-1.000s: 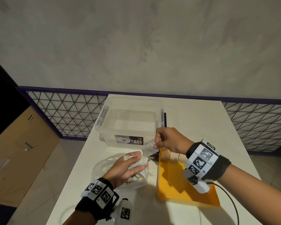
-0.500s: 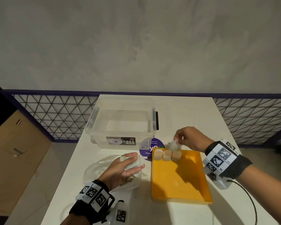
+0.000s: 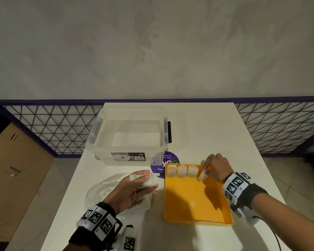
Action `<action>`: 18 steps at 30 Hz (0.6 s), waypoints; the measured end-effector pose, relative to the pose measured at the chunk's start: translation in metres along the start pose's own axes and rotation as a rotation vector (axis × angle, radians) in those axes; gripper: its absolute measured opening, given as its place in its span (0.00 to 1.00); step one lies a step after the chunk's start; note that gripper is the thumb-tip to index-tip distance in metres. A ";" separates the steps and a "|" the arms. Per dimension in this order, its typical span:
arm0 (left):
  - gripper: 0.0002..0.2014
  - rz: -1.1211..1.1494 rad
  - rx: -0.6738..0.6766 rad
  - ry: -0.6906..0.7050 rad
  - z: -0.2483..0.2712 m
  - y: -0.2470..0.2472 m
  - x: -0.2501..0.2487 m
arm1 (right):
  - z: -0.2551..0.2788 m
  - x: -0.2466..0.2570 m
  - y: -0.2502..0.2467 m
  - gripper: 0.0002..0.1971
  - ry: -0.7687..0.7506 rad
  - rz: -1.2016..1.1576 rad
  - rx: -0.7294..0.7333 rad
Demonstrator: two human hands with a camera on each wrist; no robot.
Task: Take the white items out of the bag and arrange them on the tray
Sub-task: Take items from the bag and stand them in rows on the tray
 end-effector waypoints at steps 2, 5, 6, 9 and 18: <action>0.19 -0.031 -0.004 0.013 0.000 -0.001 0.001 | -0.002 0.000 0.004 0.10 -0.004 0.017 0.002; 0.20 -0.085 0.007 0.022 -0.002 -0.001 0.002 | -0.003 0.001 0.007 0.11 -0.022 0.041 -0.009; 0.20 -0.096 0.006 0.019 -0.002 0.000 0.002 | -0.004 0.001 0.008 0.11 -0.028 0.046 -0.013; 0.19 -0.106 -0.005 0.004 -0.004 0.000 0.003 | -0.005 0.001 0.010 0.13 -0.037 0.055 -0.027; 0.16 -0.101 0.050 -0.021 -0.002 0.008 0.001 | -0.005 0.002 0.007 0.12 -0.069 0.036 -0.099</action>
Point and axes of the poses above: each hand's wrist, its own z-axis away from the middle knuckle, its own y-axis out of the palm, x = y × z, the point moved 3 cm from there along -z, towards the middle knuckle, and after that the axes turned 5 degrees about -z, right-handed, at the moved point
